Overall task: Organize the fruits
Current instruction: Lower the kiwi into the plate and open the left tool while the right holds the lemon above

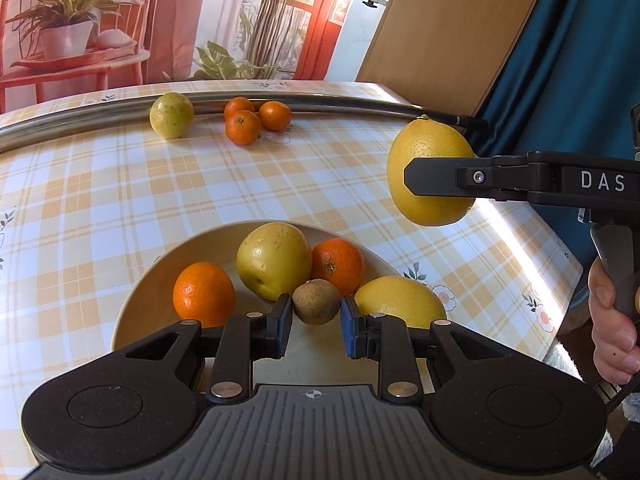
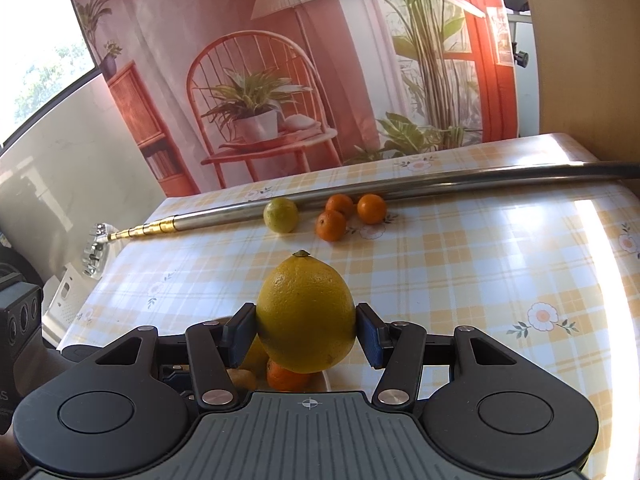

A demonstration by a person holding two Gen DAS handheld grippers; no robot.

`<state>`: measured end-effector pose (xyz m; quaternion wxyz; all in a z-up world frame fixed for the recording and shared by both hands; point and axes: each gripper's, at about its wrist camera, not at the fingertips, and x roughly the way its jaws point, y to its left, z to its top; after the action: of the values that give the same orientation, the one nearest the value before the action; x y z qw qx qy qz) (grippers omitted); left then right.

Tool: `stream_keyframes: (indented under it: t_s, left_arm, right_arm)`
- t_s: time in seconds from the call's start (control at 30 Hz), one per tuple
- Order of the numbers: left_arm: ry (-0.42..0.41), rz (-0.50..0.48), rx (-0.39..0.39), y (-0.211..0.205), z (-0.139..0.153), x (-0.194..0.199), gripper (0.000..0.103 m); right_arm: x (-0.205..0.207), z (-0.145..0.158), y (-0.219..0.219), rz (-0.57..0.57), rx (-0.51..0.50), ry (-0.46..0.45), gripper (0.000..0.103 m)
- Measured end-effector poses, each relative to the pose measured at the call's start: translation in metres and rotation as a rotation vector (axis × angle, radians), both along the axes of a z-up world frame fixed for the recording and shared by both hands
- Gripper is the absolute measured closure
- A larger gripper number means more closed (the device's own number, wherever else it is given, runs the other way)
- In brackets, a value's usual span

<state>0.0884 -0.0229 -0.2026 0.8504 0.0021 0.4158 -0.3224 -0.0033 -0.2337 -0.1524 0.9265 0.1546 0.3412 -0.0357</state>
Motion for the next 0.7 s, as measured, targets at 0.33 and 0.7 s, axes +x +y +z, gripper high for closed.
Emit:
stream_keyframes:
  t_s: [0.33, 0.7]
  left_arm:
    - [0.012, -0.016, 0.025, -0.009, -0.007, 0.002, 0.076]
    - [0.002, 0.098, -0.091, 0.023, 0.018, -0.009, 0.049]
  right_arm:
    - [0.000, -0.004, -0.002, -0.007, 0.006, 0.013, 0.053]
    - [0.001, -0.006, 0.004, 0.015, 0.004, 0.034, 0.053]
